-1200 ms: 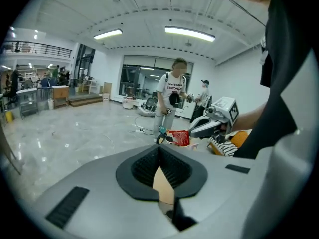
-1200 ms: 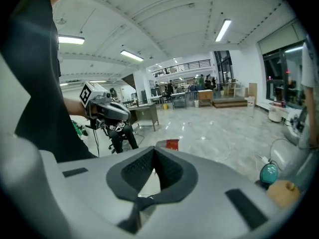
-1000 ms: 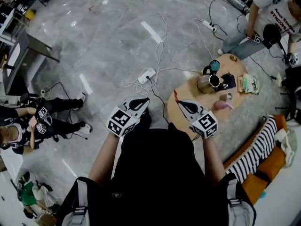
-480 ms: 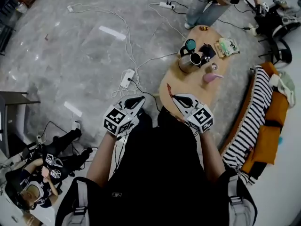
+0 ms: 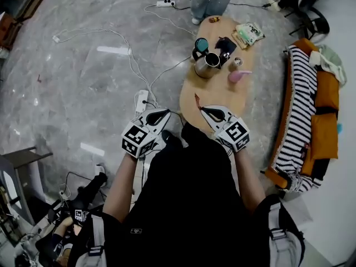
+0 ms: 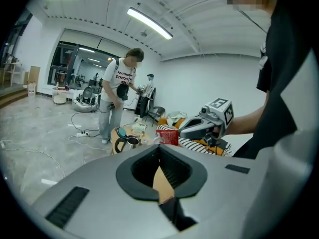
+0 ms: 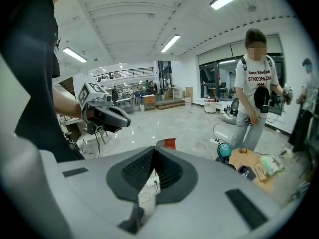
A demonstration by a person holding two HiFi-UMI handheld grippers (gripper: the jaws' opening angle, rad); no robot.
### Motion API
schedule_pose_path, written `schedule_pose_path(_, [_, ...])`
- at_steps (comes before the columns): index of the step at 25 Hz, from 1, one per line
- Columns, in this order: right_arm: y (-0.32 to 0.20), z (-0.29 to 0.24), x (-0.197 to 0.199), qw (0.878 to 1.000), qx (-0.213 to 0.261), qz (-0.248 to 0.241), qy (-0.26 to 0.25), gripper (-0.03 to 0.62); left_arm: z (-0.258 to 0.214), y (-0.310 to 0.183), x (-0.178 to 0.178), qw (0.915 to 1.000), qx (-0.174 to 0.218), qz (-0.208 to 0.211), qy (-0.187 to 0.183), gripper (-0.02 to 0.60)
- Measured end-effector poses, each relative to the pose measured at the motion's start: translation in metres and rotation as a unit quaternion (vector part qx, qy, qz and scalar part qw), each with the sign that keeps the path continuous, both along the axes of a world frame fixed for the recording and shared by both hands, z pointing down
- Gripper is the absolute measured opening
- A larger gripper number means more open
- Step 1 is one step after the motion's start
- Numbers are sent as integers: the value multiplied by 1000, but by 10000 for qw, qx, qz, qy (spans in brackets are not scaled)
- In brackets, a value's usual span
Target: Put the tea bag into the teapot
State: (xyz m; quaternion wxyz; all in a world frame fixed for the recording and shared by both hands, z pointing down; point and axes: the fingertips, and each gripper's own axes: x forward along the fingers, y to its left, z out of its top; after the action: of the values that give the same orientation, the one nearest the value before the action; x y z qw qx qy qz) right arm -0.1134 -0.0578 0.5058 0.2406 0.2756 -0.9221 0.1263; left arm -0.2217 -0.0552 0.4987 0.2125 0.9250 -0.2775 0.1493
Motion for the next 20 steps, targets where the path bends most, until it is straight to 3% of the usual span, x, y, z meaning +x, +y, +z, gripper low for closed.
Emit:
schedule_pose_path(7, [-18, 13, 32, 9992, -116, 378, -55, 6, 5, -20, 21, 9997, -147, 165, -106, 9])
schedule_pose_path(20, [-133, 66, 98, 9966, -438, 641, -275, 6, 48, -89, 74, 9947, -911, 222, -416, 9])
